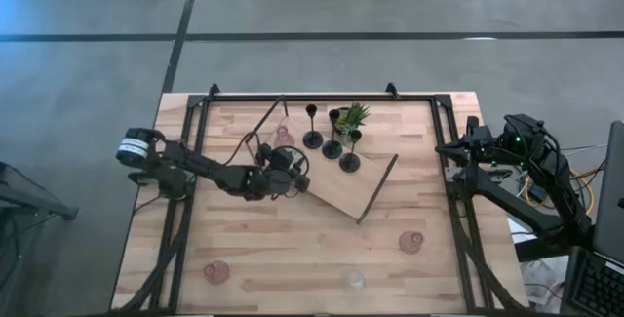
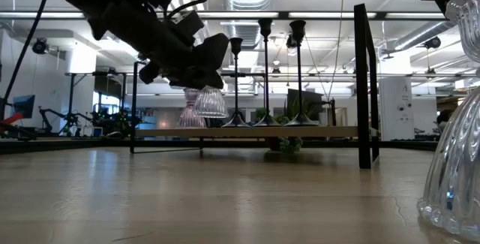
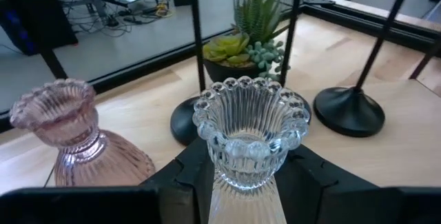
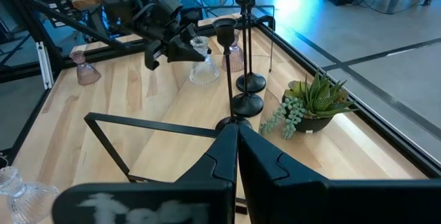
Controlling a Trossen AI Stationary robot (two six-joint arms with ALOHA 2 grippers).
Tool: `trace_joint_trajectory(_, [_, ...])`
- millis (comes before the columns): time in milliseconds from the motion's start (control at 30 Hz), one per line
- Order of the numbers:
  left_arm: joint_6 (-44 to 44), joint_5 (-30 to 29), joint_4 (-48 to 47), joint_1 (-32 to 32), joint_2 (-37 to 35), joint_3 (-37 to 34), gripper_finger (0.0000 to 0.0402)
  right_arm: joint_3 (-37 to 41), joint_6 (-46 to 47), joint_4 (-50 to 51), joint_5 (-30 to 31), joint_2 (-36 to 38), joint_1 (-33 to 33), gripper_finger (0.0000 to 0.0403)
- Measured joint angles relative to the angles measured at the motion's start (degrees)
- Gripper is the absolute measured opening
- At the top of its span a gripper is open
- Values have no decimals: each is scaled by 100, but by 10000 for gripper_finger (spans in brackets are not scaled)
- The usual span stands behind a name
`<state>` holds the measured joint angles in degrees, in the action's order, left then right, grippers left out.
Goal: Pick & Place candle stick holders
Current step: Put the top transparent glass candle holder on the shelf
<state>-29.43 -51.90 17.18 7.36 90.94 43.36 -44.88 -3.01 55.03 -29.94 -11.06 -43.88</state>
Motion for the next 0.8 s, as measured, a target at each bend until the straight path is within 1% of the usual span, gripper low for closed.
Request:
trace_joint_trajectory(167, [-27,223,521,-130,0,-275,125,0,0,-1,-1,-1,0,8])
trace_joint_trajectory(300, [-126,488,685,-301,0,-420,125,1,0,0,0,-1,-1,8])
trace_joint_trajectory(567, [-137,597,705,-428,2,-544,125,0,0,-1,-1,-1,0,8])
trace_joint_trajectory(800, [-86,606,996,-466,2,-689,125,0,0,1,-1,-1,0,8])
